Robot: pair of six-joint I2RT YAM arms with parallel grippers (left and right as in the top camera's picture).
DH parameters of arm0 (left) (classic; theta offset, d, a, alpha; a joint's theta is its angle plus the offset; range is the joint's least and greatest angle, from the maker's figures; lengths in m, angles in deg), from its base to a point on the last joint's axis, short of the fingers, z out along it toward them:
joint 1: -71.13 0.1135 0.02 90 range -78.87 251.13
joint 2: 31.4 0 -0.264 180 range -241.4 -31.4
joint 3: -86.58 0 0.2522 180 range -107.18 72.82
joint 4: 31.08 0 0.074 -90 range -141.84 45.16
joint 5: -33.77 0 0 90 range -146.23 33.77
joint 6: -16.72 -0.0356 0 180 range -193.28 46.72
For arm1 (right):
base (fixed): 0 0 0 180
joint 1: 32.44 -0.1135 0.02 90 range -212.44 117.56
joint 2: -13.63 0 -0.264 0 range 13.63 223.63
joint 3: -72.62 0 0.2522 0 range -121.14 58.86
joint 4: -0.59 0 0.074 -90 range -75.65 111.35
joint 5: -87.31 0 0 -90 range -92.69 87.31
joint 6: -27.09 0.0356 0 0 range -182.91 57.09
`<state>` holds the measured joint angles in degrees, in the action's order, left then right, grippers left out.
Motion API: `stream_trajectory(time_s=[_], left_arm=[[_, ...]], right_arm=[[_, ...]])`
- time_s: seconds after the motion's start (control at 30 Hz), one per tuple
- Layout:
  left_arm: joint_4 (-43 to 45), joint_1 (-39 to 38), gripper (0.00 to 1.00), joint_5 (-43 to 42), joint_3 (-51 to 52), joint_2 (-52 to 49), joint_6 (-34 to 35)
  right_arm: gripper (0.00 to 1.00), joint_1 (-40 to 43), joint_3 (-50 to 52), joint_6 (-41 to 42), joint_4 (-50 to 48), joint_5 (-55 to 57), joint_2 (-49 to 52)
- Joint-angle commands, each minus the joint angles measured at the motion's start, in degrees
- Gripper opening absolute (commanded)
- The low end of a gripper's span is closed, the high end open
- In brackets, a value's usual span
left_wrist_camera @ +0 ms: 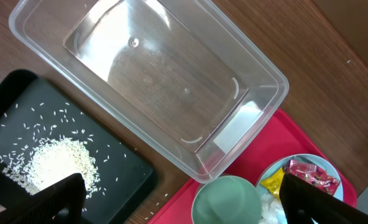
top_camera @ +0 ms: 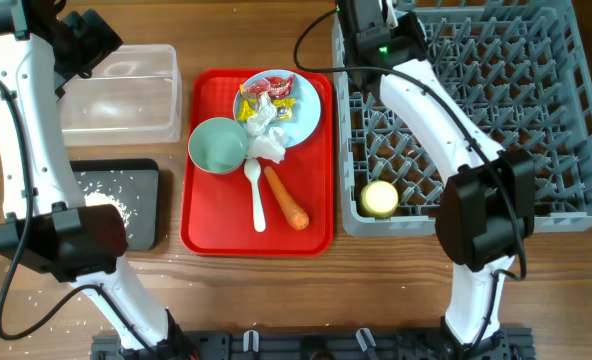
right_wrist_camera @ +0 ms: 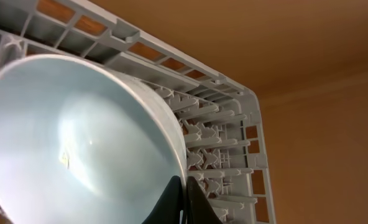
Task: Sort waste into correct bins and load items into the dishwasher rack
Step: 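Lift the light-blue bowl and carry it into the rack with the right gripper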
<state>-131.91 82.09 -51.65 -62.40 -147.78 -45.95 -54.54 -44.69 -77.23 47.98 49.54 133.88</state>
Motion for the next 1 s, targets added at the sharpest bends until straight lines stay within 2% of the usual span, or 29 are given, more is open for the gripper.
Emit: stream_trajectory(time_s=[0.0,0.1,0.4,0.63,0.73,0.97], left_arm=[[0.0,0.1,1.0,-0.1,0.3,-0.7,0.1],[0.0,0.1,1.0,0.0,0.3,-0.7,0.1],[0.0,0.1,1.0,-0.1,0.3,-0.7,0.1],[0.0,0.1,1.0,-0.1,0.3,-0.7,0.1],[0.0,0.1,1.0,-0.1,0.3,-0.7,0.1],[0.0,0.1,1.0,-0.1,0.3,-0.7,0.1]], right_arm=[[0.04,-0.2,0.9,-0.7,-1.2,6.1,1.4],[0.04,-0.2,0.9,-3.7,-3.7,12.1,1.4],[0.04,-5.1,0.9,-3.7,-3.1,12.4,3.1],[0.04,-5.1,0.9,-4.1,-5.6,24.7,5.0],[0.04,-5.2,0.9,-7.7,-9.1,24.9,5.0],[0.04,-5.5,0.9,-5.3,-8.1,20.5,5.0]])
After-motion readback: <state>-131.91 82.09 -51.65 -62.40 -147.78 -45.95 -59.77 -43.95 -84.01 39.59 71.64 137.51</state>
